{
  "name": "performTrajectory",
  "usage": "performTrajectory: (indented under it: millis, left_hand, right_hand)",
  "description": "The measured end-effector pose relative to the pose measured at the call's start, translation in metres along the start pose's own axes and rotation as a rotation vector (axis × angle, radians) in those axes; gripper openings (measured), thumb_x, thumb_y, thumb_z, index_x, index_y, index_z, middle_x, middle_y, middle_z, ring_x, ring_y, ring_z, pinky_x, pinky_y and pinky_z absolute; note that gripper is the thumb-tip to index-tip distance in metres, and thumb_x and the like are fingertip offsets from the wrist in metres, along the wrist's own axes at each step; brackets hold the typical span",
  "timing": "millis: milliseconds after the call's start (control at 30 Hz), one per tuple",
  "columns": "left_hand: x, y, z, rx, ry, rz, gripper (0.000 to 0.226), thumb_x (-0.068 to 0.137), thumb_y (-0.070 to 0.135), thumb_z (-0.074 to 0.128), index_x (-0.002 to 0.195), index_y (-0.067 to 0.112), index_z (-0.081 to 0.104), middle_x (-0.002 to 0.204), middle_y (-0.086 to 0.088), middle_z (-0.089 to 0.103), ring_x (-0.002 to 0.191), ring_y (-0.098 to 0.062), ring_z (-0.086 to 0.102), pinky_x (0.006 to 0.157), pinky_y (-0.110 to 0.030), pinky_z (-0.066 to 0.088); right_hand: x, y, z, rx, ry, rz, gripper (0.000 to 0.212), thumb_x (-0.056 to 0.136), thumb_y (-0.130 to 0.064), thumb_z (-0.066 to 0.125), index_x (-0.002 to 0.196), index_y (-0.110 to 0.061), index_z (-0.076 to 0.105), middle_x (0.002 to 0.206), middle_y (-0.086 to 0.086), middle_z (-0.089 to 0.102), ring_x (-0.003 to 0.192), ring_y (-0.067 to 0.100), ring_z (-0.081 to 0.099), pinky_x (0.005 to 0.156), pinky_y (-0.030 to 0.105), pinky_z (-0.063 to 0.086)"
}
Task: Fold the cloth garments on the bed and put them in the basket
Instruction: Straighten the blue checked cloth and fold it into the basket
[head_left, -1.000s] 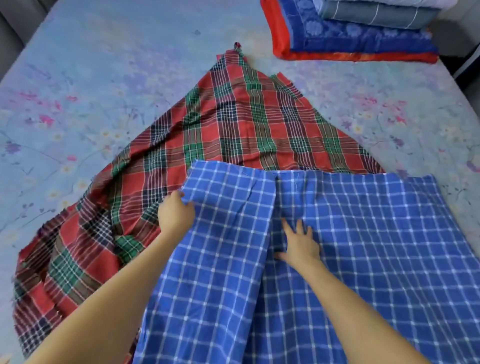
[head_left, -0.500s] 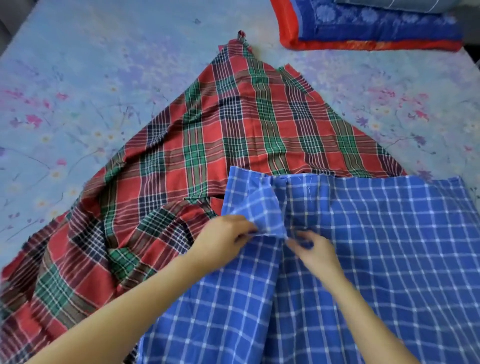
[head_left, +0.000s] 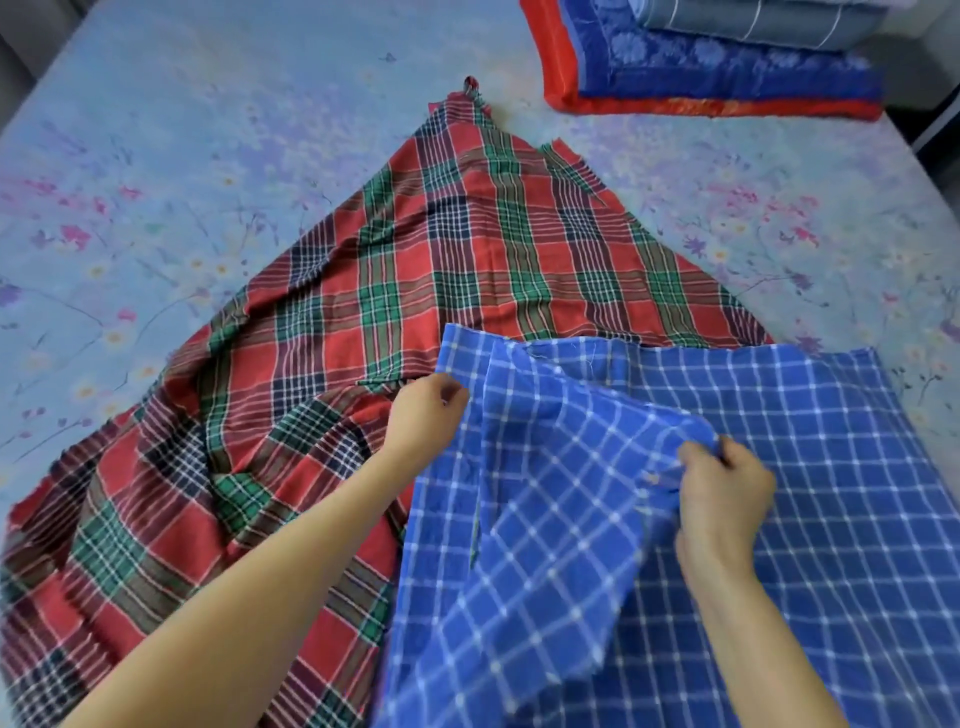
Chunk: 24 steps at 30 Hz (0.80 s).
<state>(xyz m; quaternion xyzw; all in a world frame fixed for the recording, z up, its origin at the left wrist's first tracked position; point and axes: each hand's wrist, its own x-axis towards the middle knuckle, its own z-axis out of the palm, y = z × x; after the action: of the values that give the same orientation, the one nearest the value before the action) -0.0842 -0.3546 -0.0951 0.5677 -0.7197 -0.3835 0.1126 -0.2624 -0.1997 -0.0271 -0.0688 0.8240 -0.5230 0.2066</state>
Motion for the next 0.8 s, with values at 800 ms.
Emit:
performTrajectory:
  millis: [800]
  left_hand:
    - [0.029, -0.004, 0.051, 0.316, 0.043, -0.156, 0.020, 0.086, 0.010, 0.056, 0.101, -0.004, 0.054, 0.103, -0.023, 0.061, 0.092, -0.040, 0.057, 0.066, -0.039, 0.042]
  right_hand:
    - [0.000, -0.016, -0.019, -0.090, -0.561, 0.208, 0.014, 0.083, 0.010, 0.050, 0.094, 0.006, 0.059, 0.090, 0.020, 0.065, 0.077, 0.028, 0.061, 0.072, 0.046, 0.052]
